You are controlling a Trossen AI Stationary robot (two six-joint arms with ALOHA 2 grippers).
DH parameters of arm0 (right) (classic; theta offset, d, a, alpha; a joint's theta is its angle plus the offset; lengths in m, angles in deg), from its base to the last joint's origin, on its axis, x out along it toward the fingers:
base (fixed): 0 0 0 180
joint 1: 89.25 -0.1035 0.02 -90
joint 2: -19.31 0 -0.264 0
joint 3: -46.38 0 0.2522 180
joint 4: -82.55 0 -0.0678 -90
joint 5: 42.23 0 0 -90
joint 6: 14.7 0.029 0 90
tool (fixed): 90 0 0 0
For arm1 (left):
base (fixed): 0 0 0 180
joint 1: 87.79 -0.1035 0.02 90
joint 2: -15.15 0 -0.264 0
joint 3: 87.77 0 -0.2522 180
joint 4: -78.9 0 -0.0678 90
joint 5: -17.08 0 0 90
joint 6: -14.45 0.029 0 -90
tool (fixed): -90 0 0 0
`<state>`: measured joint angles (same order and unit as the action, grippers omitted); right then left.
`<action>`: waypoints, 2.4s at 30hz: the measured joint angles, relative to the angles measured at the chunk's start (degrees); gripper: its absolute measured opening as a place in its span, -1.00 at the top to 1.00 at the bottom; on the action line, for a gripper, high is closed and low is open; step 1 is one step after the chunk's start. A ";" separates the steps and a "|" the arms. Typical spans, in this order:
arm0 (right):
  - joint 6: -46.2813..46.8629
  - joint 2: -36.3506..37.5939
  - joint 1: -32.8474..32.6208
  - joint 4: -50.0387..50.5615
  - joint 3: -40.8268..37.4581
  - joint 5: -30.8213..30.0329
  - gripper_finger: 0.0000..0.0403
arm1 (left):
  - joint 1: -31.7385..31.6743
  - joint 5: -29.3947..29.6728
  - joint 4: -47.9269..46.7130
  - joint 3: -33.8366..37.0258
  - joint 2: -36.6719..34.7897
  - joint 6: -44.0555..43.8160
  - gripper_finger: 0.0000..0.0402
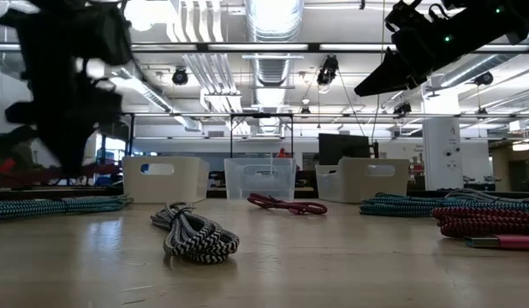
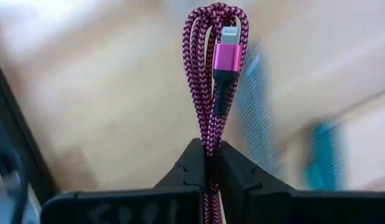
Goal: Pick & Place USB Port
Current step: Put the left pink charger cable into the white bin, then put the top pink charger cable into the white bin
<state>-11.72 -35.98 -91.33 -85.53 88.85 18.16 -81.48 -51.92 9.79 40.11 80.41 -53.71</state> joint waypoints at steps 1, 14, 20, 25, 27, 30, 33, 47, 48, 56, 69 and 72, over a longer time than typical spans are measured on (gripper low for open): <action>0.00 0.00 0.00 -0.01 0.00 0.01 0.11 | -0.04 2.09 -0.43 -2.08 -0.05 0.30 0.92; -0.24 0.00 0.00 -0.07 0.00 0.00 0.11 | -9.78 10.44 4.70 -17.44 1.14 12.40 0.92; -1.70 0.00 0.02 -0.24 0.00 0.00 0.11 | -19.90 5.84 17.21 -17.64 3.85 23.29 0.92; -1.73 0.00 0.04 -0.24 0.00 -0.02 0.11 | -27.40 3.35 22.93 -17.64 8.52 28.02 0.92; -1.71 0.00 0.02 -0.24 0.00 -0.02 0.11 | -29.51 3.34 22.83 -17.64 10.70 28.02 0.92; -1.66 0.00 0.02 -0.22 0.00 -0.01 0.11 | -31.42 3.31 22.80 -17.64 14.32 27.98 0.92; -1.64 0.00 0.02 -0.20 0.00 -0.02 0.11 | -32.51 3.25 22.78 -17.62 18.13 27.58 0.91; 0.07 0.00 0.00 1.30 0.00 0.00 0.11 | -35.01 1.81 22.78 -17.60 28.63 21.68 0.66; 0.07 0.00 0.00 1.47 0.00 0.00 0.11 | -35.12 1.81 22.78 -17.60 28.98 21.68 0.66; 0.07 0.00 0.00 1.53 0.00 0.00 0.11 | -35.19 1.74 22.78 -17.60 28.12 23.55 0.66; 0.04 0.00 0.00 1.57 0.00 0.00 0.11 | -33.69 0.56 22.30 -18.15 17.95 28.76 0.66; 0.04 0.00 0.00 1.58 0.00 0.00 0.11 | -33.01 0.56 22.34 -17.94 15.03 30.33 0.66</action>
<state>-11.68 -35.98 -91.33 -83.95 88.85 18.16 -114.49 -51.36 32.13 22.17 95.44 -23.39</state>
